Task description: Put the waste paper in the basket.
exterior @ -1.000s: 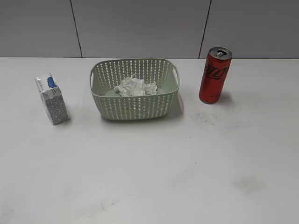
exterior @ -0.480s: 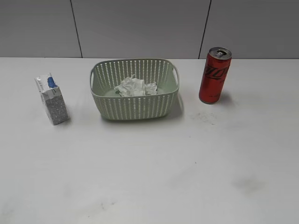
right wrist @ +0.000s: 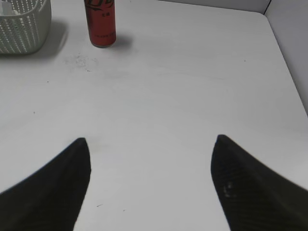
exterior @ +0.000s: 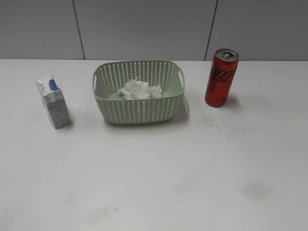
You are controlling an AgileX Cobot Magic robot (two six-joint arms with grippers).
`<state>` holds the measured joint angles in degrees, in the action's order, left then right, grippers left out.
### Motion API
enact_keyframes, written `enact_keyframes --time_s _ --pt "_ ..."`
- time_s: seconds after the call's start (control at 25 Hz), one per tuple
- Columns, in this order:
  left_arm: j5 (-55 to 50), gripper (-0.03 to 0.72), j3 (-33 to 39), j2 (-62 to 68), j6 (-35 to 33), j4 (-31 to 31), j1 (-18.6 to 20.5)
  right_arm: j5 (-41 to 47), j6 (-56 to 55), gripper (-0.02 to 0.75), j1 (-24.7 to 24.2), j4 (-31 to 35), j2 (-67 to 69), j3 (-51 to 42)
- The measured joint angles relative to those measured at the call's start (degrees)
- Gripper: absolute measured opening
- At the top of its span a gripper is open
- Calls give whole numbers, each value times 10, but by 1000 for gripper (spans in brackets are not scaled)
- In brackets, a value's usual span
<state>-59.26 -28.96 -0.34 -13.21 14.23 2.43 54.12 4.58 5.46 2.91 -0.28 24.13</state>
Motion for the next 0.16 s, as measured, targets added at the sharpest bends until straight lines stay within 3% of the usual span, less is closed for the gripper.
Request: enact_keyframes --time_s 0.16 --pt "0 591 0 0 0 0 0 0 0 590 0 0 0 0"
